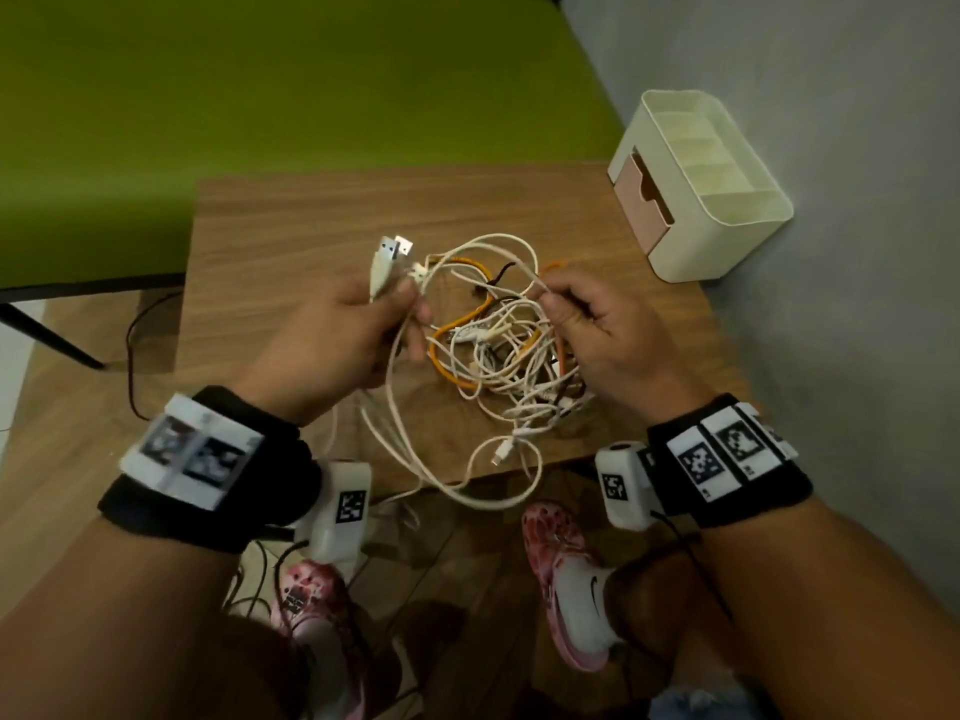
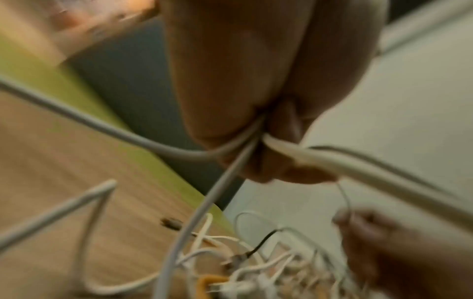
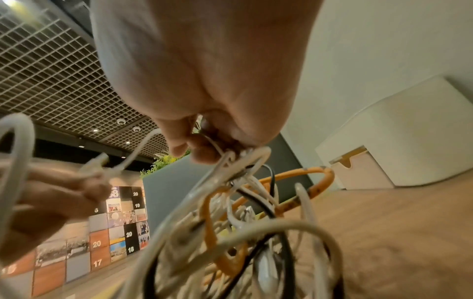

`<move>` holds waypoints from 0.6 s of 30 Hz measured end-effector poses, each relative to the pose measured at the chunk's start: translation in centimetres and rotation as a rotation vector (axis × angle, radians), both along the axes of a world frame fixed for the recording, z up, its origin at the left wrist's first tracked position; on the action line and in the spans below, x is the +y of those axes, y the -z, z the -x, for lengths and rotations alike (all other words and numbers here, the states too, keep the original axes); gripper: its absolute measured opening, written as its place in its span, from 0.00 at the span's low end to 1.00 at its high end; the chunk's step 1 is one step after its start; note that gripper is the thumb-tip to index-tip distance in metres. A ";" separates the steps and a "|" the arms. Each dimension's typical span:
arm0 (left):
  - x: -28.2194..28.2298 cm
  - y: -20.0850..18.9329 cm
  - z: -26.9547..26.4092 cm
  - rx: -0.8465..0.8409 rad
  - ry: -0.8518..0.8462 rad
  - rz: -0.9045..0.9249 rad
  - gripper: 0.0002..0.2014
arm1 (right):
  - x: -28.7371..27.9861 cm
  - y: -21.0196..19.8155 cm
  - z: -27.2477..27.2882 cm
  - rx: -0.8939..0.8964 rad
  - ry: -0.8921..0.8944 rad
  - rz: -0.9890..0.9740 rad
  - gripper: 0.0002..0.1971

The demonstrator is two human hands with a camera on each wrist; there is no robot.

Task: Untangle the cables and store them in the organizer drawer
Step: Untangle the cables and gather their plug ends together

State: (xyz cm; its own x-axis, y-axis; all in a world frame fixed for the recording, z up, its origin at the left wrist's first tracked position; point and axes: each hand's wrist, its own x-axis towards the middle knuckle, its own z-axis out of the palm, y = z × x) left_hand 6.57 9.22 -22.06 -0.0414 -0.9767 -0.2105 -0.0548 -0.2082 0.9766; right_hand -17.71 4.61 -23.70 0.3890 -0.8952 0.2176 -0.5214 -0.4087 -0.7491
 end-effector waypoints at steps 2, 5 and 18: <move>-0.6 0.8 0.0 -0.288 -0.268 0.153 0.19 | -0.3 0.6 -0.1 0.118 -0.077 0.135 0.10; -1.0 0.7 -0.8 -0.302 -0.520 0.352 0.19 | -0.4 1.9 -0.8 0.364 -0.153 0.249 0.11; -0.1 1.2 3.9 -0.538 0.163 0.185 0.16 | 0.1 0.7 -0.9 0.168 -0.161 0.045 0.07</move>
